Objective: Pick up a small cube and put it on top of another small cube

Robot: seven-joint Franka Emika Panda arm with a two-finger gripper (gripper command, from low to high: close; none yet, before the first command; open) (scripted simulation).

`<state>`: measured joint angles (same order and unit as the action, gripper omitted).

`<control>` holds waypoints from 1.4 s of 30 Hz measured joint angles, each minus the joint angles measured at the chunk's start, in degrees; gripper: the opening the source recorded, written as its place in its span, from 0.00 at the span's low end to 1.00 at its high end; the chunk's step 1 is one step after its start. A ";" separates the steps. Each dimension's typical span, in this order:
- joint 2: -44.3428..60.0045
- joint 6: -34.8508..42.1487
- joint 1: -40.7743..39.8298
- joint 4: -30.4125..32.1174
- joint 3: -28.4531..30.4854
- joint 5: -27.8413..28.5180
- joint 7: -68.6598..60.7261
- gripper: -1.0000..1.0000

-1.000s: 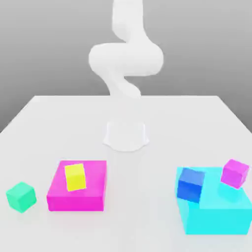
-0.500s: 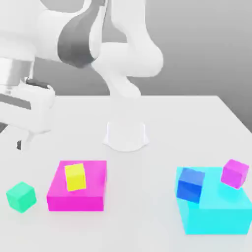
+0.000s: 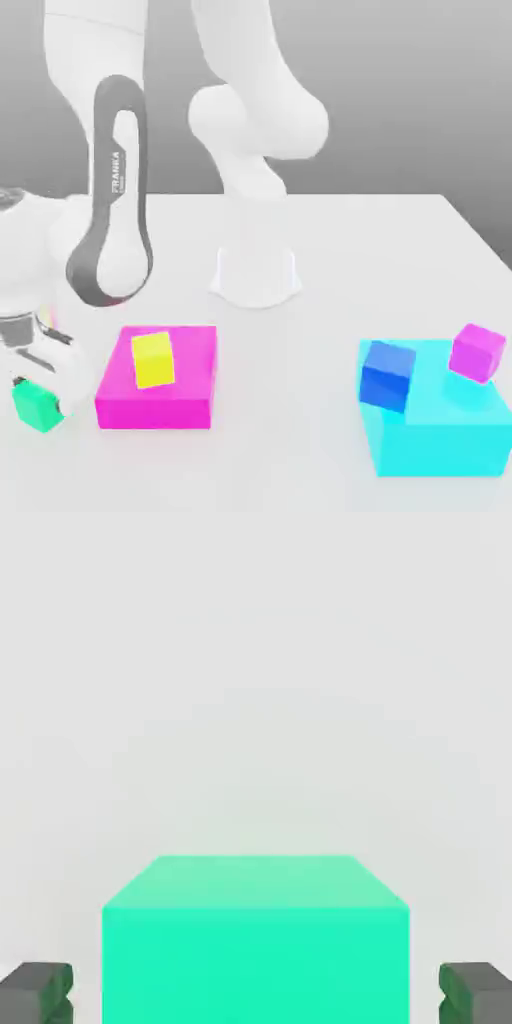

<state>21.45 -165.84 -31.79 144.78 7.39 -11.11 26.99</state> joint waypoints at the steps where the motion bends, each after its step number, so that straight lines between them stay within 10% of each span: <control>1: 0.00 0.02 -0.01 0.00 0.00 0.03 0.03 0.00; 10: -10.64 8.51 3.02 1.89 2.61 5.66 5.84 0.00; 32: -30.98 30.61 45.77 -1.18 -28.64 5.62 77.49 0.00; 39: -24.51 23.08 46.71 0.84 -31.91 9.61 84.54 0.00; 40: -23.36 21.55 46.78 1.23 -32.00 10.04 84.90 1.00; 42: -23.36 21.55 46.81 1.23 -32.00 10.04 84.90 1.00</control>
<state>-1.90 -144.29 15.02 146.01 -24.60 -1.07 111.89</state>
